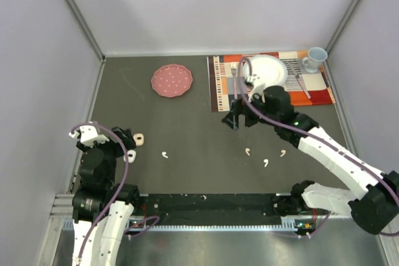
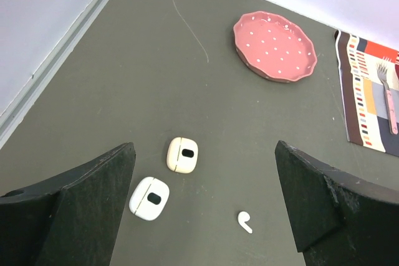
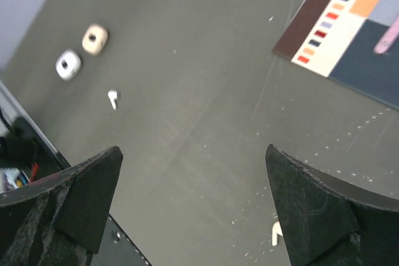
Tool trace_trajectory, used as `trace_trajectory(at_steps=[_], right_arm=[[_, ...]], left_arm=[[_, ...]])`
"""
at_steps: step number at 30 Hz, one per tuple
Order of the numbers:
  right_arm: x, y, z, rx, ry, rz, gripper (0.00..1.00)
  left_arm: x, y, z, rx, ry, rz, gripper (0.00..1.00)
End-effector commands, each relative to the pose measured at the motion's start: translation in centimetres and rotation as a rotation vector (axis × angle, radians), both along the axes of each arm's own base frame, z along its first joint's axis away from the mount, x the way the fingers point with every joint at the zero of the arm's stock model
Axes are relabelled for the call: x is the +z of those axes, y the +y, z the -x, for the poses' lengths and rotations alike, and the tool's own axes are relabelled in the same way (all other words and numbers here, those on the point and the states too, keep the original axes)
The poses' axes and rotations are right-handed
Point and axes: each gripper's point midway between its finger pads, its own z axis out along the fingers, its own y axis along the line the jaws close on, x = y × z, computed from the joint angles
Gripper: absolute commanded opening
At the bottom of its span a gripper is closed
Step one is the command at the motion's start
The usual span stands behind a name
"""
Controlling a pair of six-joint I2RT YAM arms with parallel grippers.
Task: Insert the wireless bluetooth earbuds into the charging case
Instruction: Pick up the charging case from the center of the board.
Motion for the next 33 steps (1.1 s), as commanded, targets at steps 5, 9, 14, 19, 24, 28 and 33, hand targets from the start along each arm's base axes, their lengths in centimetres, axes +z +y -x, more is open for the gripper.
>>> trace_trajectory(at_steps=[5, 9, 14, 19, 24, 28, 33], right_arm=[[0.3, 6.7, -0.2, 0.159, -0.173, 0.078, 0.99], [-2.2, 11.1, 0.4, 0.24, -0.21, 0.122, 0.99], [-5.0, 17.0, 0.9, 0.379, -0.262, 0.142, 0.99], [-5.6, 22.8, 0.2, 0.4, -0.206, 0.116, 0.92], [-5.0, 25.2, -2.1, 0.216, -0.163, 0.157, 0.99], [-1.6, 22.0, -3.1, 0.033, -0.228, 0.119, 0.99], [1.2, 15.7, -2.4, -0.138, -0.223, 0.103, 0.99]], left_arm=[[0.3, 1.2, 0.1, 0.072, -0.003, -0.005, 0.99], [0.2, 1.9, 0.3, 0.119, -0.002, 0.005, 0.99], [0.2, 3.0, 0.8, 0.193, -0.007, 0.025, 0.99], [0.0, 3.2, 0.9, 0.216, 0.003, 0.04, 0.99], [-0.9, 0.9, -0.7, 0.075, 0.063, 0.024, 0.99], [-2.1, -1.2, -2.3, -0.043, 0.133, 0.014, 0.99], [-5.3, -2.1, -4.0, -0.052, 0.314, 0.045, 0.99]])
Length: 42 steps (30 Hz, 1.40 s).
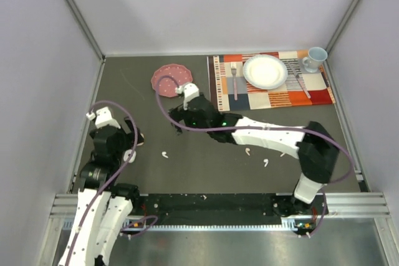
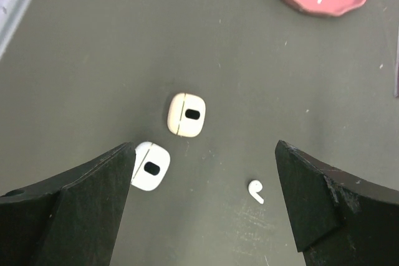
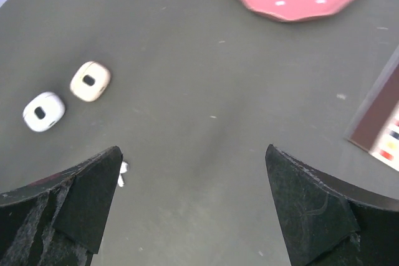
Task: Insert the wireless bluetooth earbuds into the charging case
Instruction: Pick up the charging case from the center of the board.
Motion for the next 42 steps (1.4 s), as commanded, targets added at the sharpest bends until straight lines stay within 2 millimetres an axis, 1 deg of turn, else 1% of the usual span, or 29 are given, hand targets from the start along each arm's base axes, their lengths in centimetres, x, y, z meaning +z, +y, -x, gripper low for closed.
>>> trace_trajectory(at_steps=[1, 2, 3, 4, 5, 6, 7, 8, 9, 10, 11, 12, 13, 14, 15, 16, 18, 22, 26, 27, 28, 30, 32, 34, 37, 39, 40, 42], right_arm=[[9.3, -6.4, 0.0, -0.219, -0.097, -0.181, 0.99], [8.7, -7.7, 0.3, -0.242, -0.083, -0.174, 0.99], [9.5, -8.8, 0.6, -0.269, -0.073, -0.214, 0.99], [11.4, -10.3, 1.1, -0.281, -0.085, -0.268, 0.99], [11.0, -11.3, 1.5, -0.284, -0.076, -0.275, 0.99], [11.4, -12.1, 1.7, -0.285, -0.074, -0.297, 0.99], [11.1, -12.9, 1.9, -0.287, -0.072, -0.294, 0.99], [12.4, -14.0, 2.5, -0.283, -0.081, -0.323, 0.99], [12.5, -14.8, 2.5, -0.288, -0.081, -0.323, 0.99], [12.5, -15.6, 2.7, -0.293, -0.081, -0.323, 0.99], [13.3, -16.6, 3.1, -0.298, -0.092, -0.337, 0.99], [13.7, -17.2, 3.4, -0.298, -0.101, -0.342, 0.99], [13.8, -17.8, 3.4, -0.306, -0.106, -0.343, 0.99], [14.1, -18.3, 3.6, -0.308, -0.114, -0.348, 0.99], [14.9, -19.0, 4.1, -0.305, -0.128, -0.367, 0.99], [15.0, -19.5, 4.1, -0.309, -0.134, -0.367, 0.99], [15.4, -20.4, 4.6, -0.303, -0.146, -0.362, 0.99], [15.7, -21.6, 5.1, -0.307, -0.155, -0.335, 0.99], [15.4, -22.7, 5.3, -0.324, -0.156, -0.326, 0.99], [15.2, -22.9, 5.3, -0.33, -0.155, -0.321, 0.99], [15.2, -23.2, 5.5, -0.33, -0.155, -0.321, 0.99], [15.0, -23.6, 5.5, -0.341, -0.157, -0.309, 0.99], [14.6, -24.0, 5.6, -0.346, -0.156, -0.294, 0.99], [14.3, -24.2, 5.6, -0.353, -0.153, -0.283, 0.99], [13.5, -24.5, 5.7, -0.365, -0.138, -0.259, 0.99], [12.9, -24.5, 5.8, -0.358, -0.127, -0.247, 0.99], [12.8, -24.5, 5.8, -0.358, -0.123, -0.247, 0.99], [12.5, -24.5, 5.9, -0.363, -0.113, -0.244, 0.99]], left_arm=[[-1.0, -1.6, -1.8, -0.059, 0.081, 0.046, 0.99], [-1.7, -1.9, -2.2, -0.062, 0.125, 0.049, 0.99], [-2.3, -1.9, -2.2, -0.055, 0.163, 0.058, 0.99], [-2.7, -2.1, -2.3, -0.063, 0.186, 0.063, 0.98], [-3.5, -2.2, -2.7, -0.06, 0.226, 0.061, 0.98], [-3.9, -2.1, -2.8, -0.054, 0.249, 0.059, 0.97], [-4.7, -2.3, -3.1, -0.061, 0.289, 0.058, 0.93], [-4.7, -2.5, -3.4, -0.074, 0.299, 0.057, 0.9], [-5.0, -2.6, -3.6, -0.076, 0.315, 0.055, 0.89], [-5.8, -2.7, -3.9, -0.076, 0.358, 0.053, 0.87], [-5.8, -2.8, -4.2, -0.079, 0.368, 0.056, 0.84], [-6.1, -2.7, -4.5, -0.077, 0.38, 0.047, 0.84], [-6.9, -2.5, -4.8, -0.061, 0.418, 0.038, 0.84], [-6.9, -2.2, -5.2, -0.047, 0.421, 0.027, 0.84], [-7.2, -2.2, -5.4, -0.048, 0.435, 0.021, 0.83], [-7.8, -2.2, -5.7, -0.047, 0.458, 0.019, 0.83], [-8.0, -2.7, -6.3, -0.07, 0.464, 0.024, 0.83], [-10.1, -2.5, -6.4, -0.066, 0.529, 0.012, 0.84], [-12.0, -2.1, -6.6, -0.051, 0.575, 0.015, 0.85], [-12.1, -2.2, -7.0, -0.061, 0.567, 0.017, 0.86], [-12.7, -2.0, -7.0, -0.061, 0.586, 0.018, 0.87], [-12.7, -1.3, -7.6, -0.039, 0.582, 0.019, 0.88], [-13.2, -1.4, -8.1, -0.052, 0.596, 0.033, 0.88], [-13.7, -1.1, -8.1, -0.049, 0.631, 0.017, 0.87], [-14.7, -1.0, -7.7, -0.054, 0.676, 0.006, 0.85], [-15.0, -1.5, -7.6, -0.07, 0.696, 0.025, 0.79], [-15.6, -1.4, -7.4, -0.067, 0.715, 0.028, 0.79], [-16.1, -1.5, -7.2, -0.066, 0.728, 0.036, 0.74]])
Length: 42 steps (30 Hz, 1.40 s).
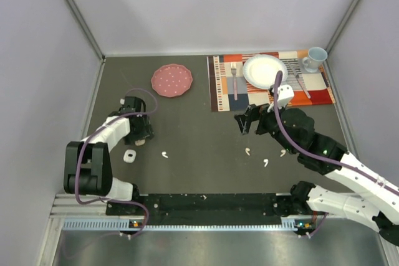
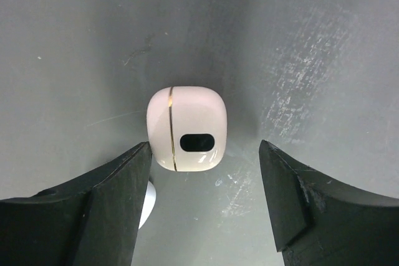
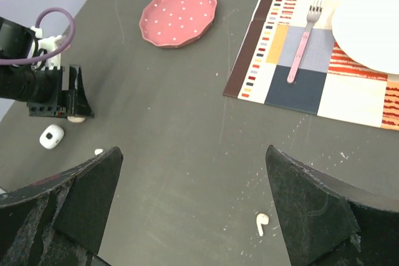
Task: Insert the wireless bluetooth earbuds into the charging case
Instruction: Pick up the charging case from the center of the board, then move the charging case to the center of the board.
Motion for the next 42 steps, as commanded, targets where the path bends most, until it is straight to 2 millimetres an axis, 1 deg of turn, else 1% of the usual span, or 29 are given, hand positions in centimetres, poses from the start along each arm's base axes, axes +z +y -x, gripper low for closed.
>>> trace_trajectory(at_steps=[1, 4, 6, 8, 10, 11, 13, 15, 17, 18, 22, 24, 25, 26, 27, 28, 29, 30, 31, 32, 33, 34, 35, 36, 37, 38, 40, 41, 42], right_arm=[[-0.3, -0.7, 0.0, -0.024, 0.011, 0.006, 0.99], [-0.6, -0.9, 0.1, -0.03, 0.019, 0.007, 0.99], [-0.8, -1.1, 0.1, -0.04, 0.022, 0.006, 0.99], [-1.1, -1.3, 0.0, -0.048, 0.026, 0.012, 0.99], [-1.4, -1.4, 0.0, -0.056, 0.03, 0.017, 0.99], [-1.4, -1.5, -0.1, -0.061, 0.03, 0.021, 0.99], [-1.6, -1.5, -0.1, -0.063, 0.034, 0.022, 0.99], [-1.8, -1.4, -0.2, -0.064, 0.039, 0.029, 0.99], [-1.9, -1.4, -0.4, -0.069, 0.042, 0.034, 0.99], [-2.0, -1.4, -0.4, -0.07, 0.044, 0.037, 0.99], [-2.1, -1.5, -0.6, -0.083, 0.047, 0.043, 0.99], [-2.3, -1.6, -0.7, -0.091, 0.05, 0.044, 0.99], [-2.4, -1.8, -0.8, -0.1, 0.05, 0.046, 0.99], [-2.5, -1.9, -0.8, -0.106, 0.053, 0.047, 0.99], [-2.5, -2.1, -0.9, -0.121, 0.05, 0.047, 0.99], [-2.6, -2.3, -0.9, -0.127, 0.051, 0.049, 0.99], [-2.7, -2.5, -0.9, -0.138, 0.054, 0.047, 0.99], [-2.6, -2.6, -1.0, -0.147, 0.052, 0.044, 0.99], [-2.8, -2.8, -1.0, -0.155, 0.058, 0.044, 0.99], [-2.8, -3.1, -1.0, -0.168, 0.063, 0.037, 0.99], [-3.0, -3.3, -1.1, -0.181, 0.068, 0.035, 0.99], [-3.1, -3.5, -1.0, -0.196, 0.072, 0.03, 0.99], [-3.0, -4.1, -1.0, -0.223, 0.075, 0.012, 0.99], [-2.9, -4.5, -0.9, -0.236, 0.076, 0.003, 0.99], [-3.1, -4.8, -0.9, -0.246, 0.08, -0.002, 0.99], [-2.9, -5.2, -0.6, -0.255, 0.082, -0.027, 0.99], [-2.9, -5.8, -0.4, -0.272, 0.081, -0.051, 0.99], [-2.7, -6.0, -0.3, -0.277, 0.081, -0.067, 0.99], [-2.6, -6.4, -0.1, -0.285, 0.076, -0.079, 0.99]], left_arm=[[-0.1, -0.4, -1.0, -0.012, -0.006, 0.025, 0.73], [-1.0, -0.1, -0.6, -0.005, 0.018, 0.007, 0.73], [-1.5, 0.2, -0.4, 0.003, 0.034, -0.007, 0.69], [-1.7, -0.4, -0.3, -0.009, 0.037, 0.021, 0.65], [-1.7, -0.9, -0.5, -0.024, 0.028, 0.044, 0.59], [-1.7, -0.9, -0.6, -0.031, 0.026, 0.049, 0.54], [-1.7, -1.4, -0.8, -0.049, 0.02, 0.069, 0.53], [-1.5, -2.6, -1.0, -0.093, 0.006, 0.124, 0.48], [-1.1, -4.3, -1.4, -0.154, -0.014, 0.199, 0.43], [-0.9, -4.7, -1.4, -0.171, -0.019, 0.21, 0.39], [0.0, -6.2, -2.1, -0.228, -0.05, 0.208, 0.35], [0.4, -7.5, -2.2, -0.289, -0.059, 0.201, 0.33], [1.0, -8.1, -2.6, -0.315, -0.076, 0.194, 0.33], [1.2, -9.4, -2.5, -0.371, -0.081, 0.177, 0.33], [1.5, -10.2, -2.6, -0.404, -0.092, 0.161, 0.34], [2.3, -10.9, -3.3, -0.438, -0.116, 0.136, 0.36], [2.6, -12.7, -3.0, -0.508, -0.124, 0.119, 0.36], [2.7, -13.6, -2.9, -0.538, -0.119, 0.109, 0.36], [3.5, -14.8, -3.5, -0.567, -0.143, 0.111, 0.36], [3.8, -16.0, -3.5, -0.611, -0.155, 0.084, 0.36], [3.6, -16.7, -3.6, -0.633, -0.148, 0.075, 0.36], [4.4, -17.8, -4.1, -0.658, -0.167, 0.071, 0.36], [4.5, -19.1, -3.8, -0.714, -0.174, 0.049, 0.36], [4.2, -19.9, -3.7, -0.745, -0.166, 0.035, 0.36], [4.8, -20.8, -3.8, -0.774, -0.179, 0.029, 0.36], [4.7, -22.0, -3.2, -0.83, -0.18, 0.005, 0.36], [4.5, -23.5, -2.7, -0.89, -0.18, -0.009, 0.36], [4.3, -24.7, -2.0, -0.945, -0.184, -0.023, 0.36], [4.0, -25.2, -1.7, -0.971, -0.18, -0.03, 0.36]])
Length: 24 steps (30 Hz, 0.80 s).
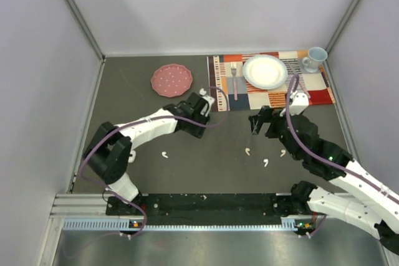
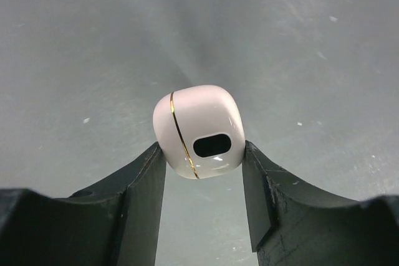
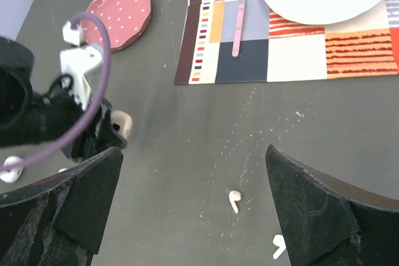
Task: Insert the wireless bluetooth earbuds into the charging case
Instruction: Move the charging case to the center of the board.
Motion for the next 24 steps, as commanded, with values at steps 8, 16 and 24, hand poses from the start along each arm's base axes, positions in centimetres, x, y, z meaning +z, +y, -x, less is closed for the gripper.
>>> trace_trajectory(at_steps=[8, 16, 24], right_arm=[[1.3, -3.0, 0.4, -0.113, -0.041, -0.085, 0.99], [0.5, -3.1, 0.3, -0.136, -0.024, -0.09, 0.99], [0.8, -3.7, 0.4, -0.153, -0.04, -0.084, 0.99]], left_arm=[[-1.6, -5.8, 3.5, -0.368, -0.088, -0.143, 0.38], [-2.9, -6.3, 4.9, -0.481, -0.088, -0.199, 0.45], [-4.1, -6.8, 6.8, -0.61, -0.037, -0.18, 0.52]])
